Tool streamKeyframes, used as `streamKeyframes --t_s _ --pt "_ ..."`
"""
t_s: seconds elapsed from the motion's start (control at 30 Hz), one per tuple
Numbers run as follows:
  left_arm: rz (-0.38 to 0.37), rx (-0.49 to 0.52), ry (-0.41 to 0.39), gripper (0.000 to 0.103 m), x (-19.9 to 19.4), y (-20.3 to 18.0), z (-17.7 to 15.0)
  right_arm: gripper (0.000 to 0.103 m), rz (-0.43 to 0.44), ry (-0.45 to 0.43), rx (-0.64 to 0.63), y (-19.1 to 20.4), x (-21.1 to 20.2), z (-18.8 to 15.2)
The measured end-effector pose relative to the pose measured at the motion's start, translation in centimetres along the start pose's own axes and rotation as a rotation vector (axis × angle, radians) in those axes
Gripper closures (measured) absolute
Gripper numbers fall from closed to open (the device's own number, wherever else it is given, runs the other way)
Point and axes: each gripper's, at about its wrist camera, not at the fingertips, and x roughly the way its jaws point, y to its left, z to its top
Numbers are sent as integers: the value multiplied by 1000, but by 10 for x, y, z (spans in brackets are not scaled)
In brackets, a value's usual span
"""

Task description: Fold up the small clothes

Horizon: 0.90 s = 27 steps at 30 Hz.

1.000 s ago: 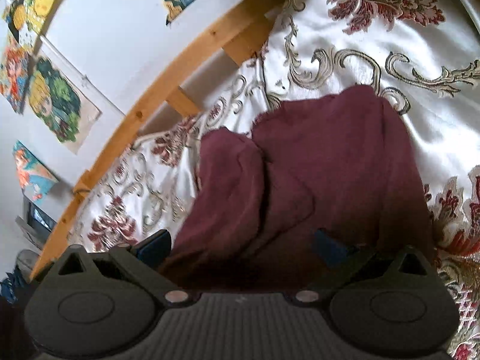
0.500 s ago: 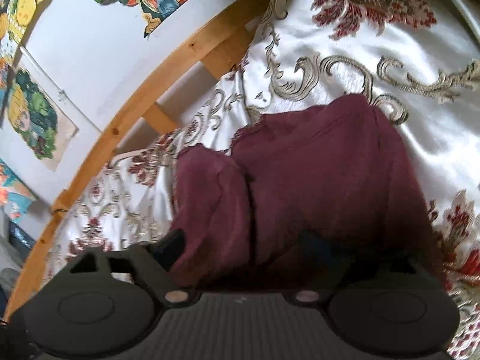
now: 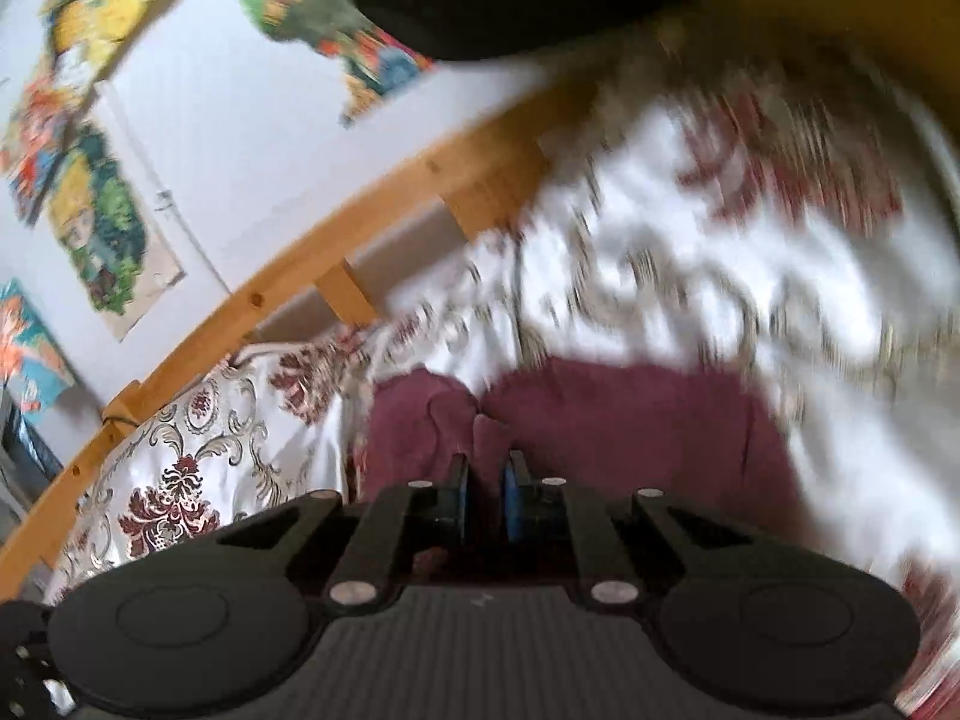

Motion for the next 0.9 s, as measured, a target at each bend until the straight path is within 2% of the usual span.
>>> streamKeyframes --t_s 0.13,0.3,0.43,0.73,0.83,0.9 --pt "-100 -10 -42 83 5 -10 17 90 -24 -77 -106 5 -20 18" --pt "-216 48 -27 83 32 -39 30 90 -66 -116 -125 -5 -35 29" --pt "-230 108 -22 83 49 -59 31 90 -94 -119 -92 -20 -40 33" --pt "-273 67 28 80 67 -57 20 90 -148 -51 -25 -37 -28 25" --pt "-310 31 49 76 70 -50 14 90 -156 -28 -12 -40 -24 21" --pt "-341 -5 58 67 69 -45 12 90 -165 -20 -6 -41 -23 20"
